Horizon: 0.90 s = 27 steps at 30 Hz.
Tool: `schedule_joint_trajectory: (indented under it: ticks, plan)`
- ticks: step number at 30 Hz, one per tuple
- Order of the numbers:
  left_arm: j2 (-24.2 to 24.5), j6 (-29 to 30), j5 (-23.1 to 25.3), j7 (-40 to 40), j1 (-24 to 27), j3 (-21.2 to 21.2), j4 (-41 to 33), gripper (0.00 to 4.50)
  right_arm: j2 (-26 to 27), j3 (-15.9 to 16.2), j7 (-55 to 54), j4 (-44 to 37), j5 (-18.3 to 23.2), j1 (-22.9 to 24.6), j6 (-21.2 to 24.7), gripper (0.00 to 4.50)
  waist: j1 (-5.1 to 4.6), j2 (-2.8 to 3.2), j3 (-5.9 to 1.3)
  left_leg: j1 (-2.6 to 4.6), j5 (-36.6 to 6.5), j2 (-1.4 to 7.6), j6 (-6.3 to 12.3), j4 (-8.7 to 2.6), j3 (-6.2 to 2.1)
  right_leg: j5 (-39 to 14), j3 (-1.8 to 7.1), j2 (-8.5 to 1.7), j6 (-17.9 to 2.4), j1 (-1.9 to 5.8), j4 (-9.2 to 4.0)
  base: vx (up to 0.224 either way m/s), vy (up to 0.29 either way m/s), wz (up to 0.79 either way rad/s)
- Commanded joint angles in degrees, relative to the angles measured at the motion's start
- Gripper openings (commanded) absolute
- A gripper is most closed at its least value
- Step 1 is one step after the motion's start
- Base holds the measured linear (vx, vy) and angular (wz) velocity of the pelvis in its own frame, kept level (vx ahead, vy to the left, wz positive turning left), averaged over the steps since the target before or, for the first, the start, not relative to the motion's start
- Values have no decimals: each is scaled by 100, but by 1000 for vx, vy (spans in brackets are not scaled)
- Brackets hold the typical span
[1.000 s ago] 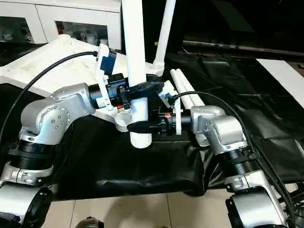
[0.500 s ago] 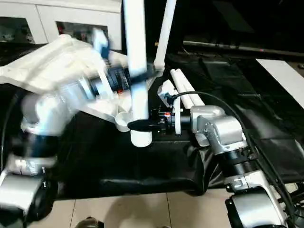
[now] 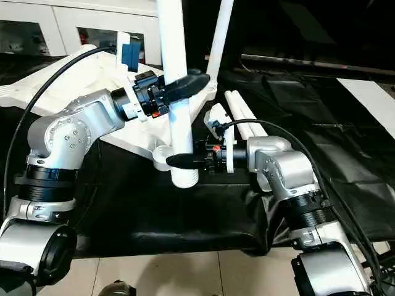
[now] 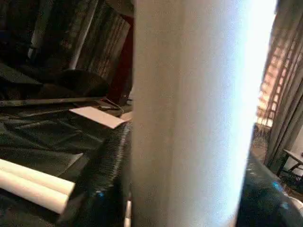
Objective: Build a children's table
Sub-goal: Pick table leg
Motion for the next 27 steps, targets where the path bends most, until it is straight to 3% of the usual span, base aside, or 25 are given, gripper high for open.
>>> schedule_joint_trajectory:
  ticks: [1, 2, 4, 9, 27]
  plan:
    - [8, 18, 11, 8, -155, 25, 46, 192, -20, 43, 28, -33, -60, 27, -142, 191, -6, 13, -469, 129, -1084, 114, -147, -359, -60, -1265, 196, -268, -1010, 306, -357, 0, 0, 0]
    - [18, 24, -8, -1, -152, 11, 33, 186, -14, 40, 23, -20, -51, 16, -133, 191, -7, 15, -471, 129, -1078, 113, -145, -356, -59, -1230, 196, -266, -1024, 307, -353, 0, 0, 0]
    - [25, 26, -20, -9, -151, -3, 29, 180, -10, 21, 54, -16, 7, -3, -65, 261, -9, 15, -471, 131, -1083, 113, -139, -358, -59, -1210, 196, -265, -1036, 307, -351, 0, 0, 0]
    - [43, 42, 14, -67, -143, -80, 3, 177, -6, 5, 65, -34, 24, -24, -48, 287, -4, 20, -471, 128, -1096, 109, -143, -356, -58, -1226, 198, -268, -1030, 311, -356, 0, 0, 0]
    - [110, 128, -27, -333, -34, -323, -231, 177, 65, 9, 120, 73, 38, -129, -44, 289, -1, 6, -467, 131, -1103, 115, -159, -361, -56, -1292, 200, -273, -1018, 306, -355, 0, 0, 0]
